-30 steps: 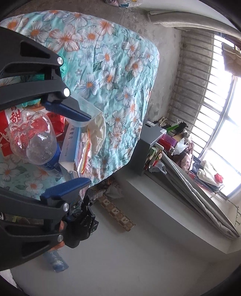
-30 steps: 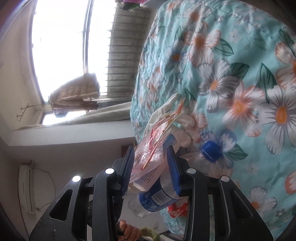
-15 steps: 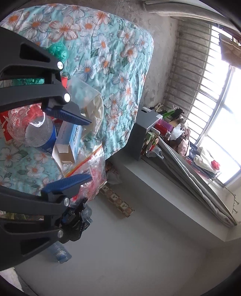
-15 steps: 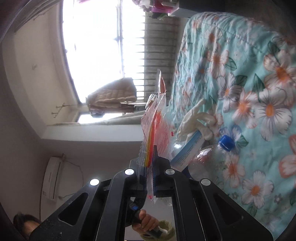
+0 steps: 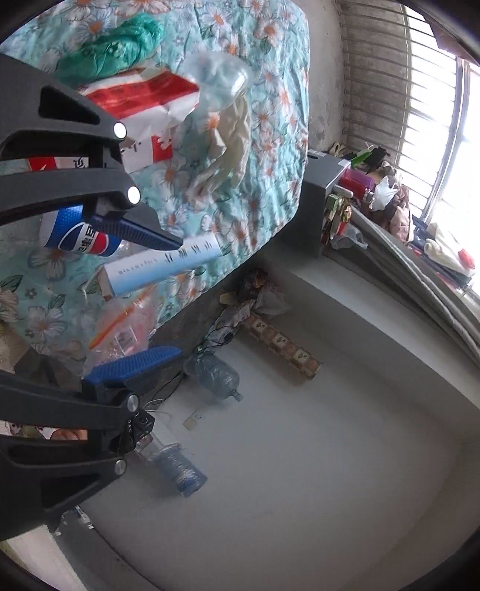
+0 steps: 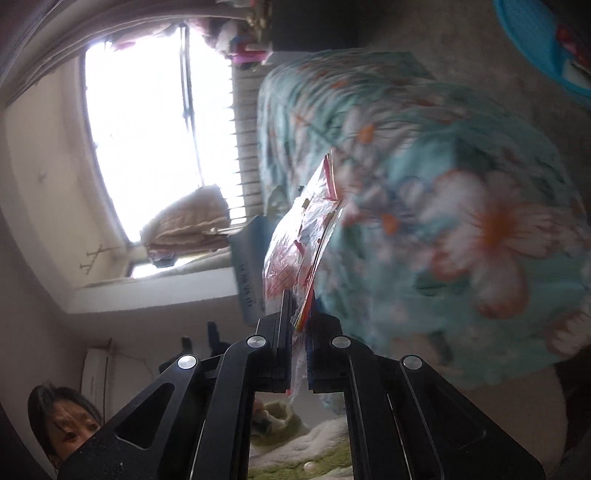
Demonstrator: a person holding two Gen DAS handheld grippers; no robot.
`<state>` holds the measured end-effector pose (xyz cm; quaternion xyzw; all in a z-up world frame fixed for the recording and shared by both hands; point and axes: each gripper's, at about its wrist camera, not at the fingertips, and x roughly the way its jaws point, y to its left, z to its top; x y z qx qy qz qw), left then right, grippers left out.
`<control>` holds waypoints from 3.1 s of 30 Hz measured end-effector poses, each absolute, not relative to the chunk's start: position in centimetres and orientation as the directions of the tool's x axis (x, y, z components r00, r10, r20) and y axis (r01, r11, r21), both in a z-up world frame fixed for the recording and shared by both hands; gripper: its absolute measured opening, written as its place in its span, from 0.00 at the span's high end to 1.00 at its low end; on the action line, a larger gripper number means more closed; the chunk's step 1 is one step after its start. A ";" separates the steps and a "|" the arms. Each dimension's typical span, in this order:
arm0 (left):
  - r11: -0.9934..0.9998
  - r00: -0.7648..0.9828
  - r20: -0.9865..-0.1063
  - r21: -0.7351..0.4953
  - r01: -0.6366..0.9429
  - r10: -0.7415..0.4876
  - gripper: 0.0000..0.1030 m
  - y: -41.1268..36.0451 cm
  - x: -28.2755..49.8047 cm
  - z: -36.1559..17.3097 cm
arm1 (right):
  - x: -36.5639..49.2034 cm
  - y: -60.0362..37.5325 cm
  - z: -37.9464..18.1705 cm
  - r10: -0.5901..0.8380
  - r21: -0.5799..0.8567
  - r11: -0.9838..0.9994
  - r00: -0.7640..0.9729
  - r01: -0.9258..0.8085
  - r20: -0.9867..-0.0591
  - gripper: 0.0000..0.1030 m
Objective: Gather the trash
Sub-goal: 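Grasp the clear plastic bag with the right tool and lift it, then grasp the clear bag with the left tool while the right tool lets go of it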
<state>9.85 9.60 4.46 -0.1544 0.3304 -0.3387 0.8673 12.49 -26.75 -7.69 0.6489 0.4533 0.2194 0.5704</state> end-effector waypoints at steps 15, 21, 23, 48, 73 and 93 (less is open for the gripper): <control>0.691 0.431 -0.543 -0.510 0.513 -0.721 0.49 5.4 8.6 0.5 | 12.4 -25.7 -7.1 0.777 0.859 0.350 0.396 0.375 -0.489 0.91; 0.590 0.293 -0.562 -0.470 0.656 -0.774 0.49 0.7 7.1 -0.1 | 12.5 -25.3 -6.0 0.768 0.850 0.393 0.384 0.350 -0.513 0.91; 0.595 0.277 -0.606 -0.419 0.686 -0.746 0.49 -1.0 6.6 -0.9 | 12.6 -25.3 -5.6 0.765 0.848 0.394 0.385 0.353 -0.516 0.89; 0.596 0.315 -0.777 -0.094 0.797 -0.545 0.28 -10.0 6.5 -8.3 | 11.5 -24.6 -6.5 0.714 0.787 0.548 0.332 0.285 -0.617 0.76; 0.569 0.428 -0.771 0.105 0.816 -0.472 0.40 -11.1 6.2 -9.3 | 10.7 -26.0 -5.6 0.770 0.862 0.461 0.386 0.214 -0.508 0.78; 0.649 0.407 -0.700 -0.106 0.753 -0.587 0.82 -8.4 7.9 -5.4 | 9.8 -27.1 -6.1 0.732 0.848 0.460 0.429 0.262 -0.530 0.96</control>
